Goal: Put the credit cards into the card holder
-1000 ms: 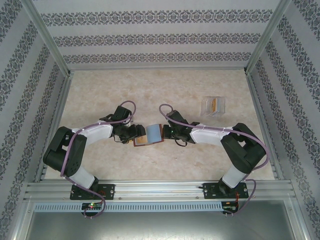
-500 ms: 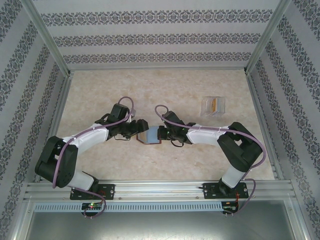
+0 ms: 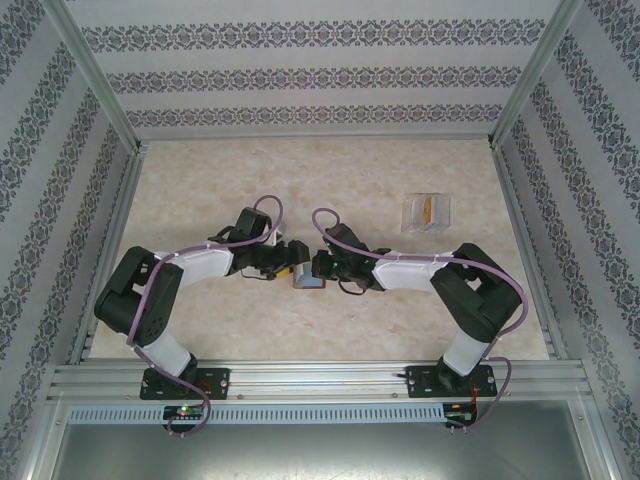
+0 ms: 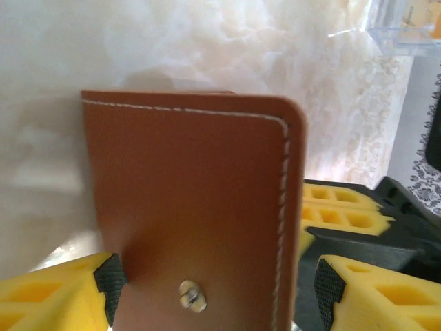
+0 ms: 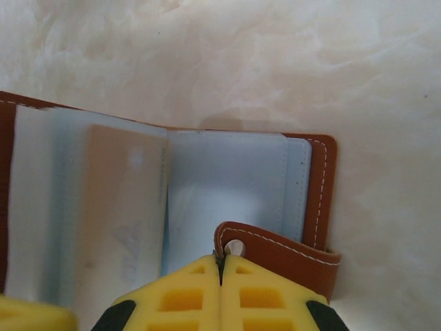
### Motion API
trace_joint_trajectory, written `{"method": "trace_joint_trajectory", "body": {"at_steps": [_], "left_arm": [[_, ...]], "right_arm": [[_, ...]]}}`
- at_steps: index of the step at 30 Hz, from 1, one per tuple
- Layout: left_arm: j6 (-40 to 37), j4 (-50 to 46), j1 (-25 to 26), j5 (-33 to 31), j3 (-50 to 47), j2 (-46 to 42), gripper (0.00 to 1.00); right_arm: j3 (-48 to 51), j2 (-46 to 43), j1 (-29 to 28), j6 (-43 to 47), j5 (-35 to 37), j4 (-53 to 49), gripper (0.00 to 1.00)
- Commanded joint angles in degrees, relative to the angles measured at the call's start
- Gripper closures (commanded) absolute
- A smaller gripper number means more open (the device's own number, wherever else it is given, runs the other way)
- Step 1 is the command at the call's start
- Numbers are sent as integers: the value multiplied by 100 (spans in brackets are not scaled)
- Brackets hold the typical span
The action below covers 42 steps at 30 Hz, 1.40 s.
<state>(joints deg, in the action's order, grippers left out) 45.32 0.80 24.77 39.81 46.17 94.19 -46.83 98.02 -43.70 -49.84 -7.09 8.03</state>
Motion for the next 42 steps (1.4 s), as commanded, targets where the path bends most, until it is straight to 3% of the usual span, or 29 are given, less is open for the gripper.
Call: {"method": "trace_joint_trajectory", "body": {"at_steps": [1, 24, 37, 42], "left_arm": [[-79, 221, 163, 219, 399, 96, 25], [-454, -124, 527, -26, 851, 713, 29], [-434, 340, 843, -709, 698, 294, 30], [-906, 337, 1019, -1060, 741, 100, 31]], "right_arm": [[215, -8, 54, -284, -94, 417, 100], [1524, -1233, 807, -447, 161, 1051, 100], [1916, -1270, 1400, -777, -801, 1936, 100], [2092, -1123, 1617, -1033, -1187, 2448, 100]]}}
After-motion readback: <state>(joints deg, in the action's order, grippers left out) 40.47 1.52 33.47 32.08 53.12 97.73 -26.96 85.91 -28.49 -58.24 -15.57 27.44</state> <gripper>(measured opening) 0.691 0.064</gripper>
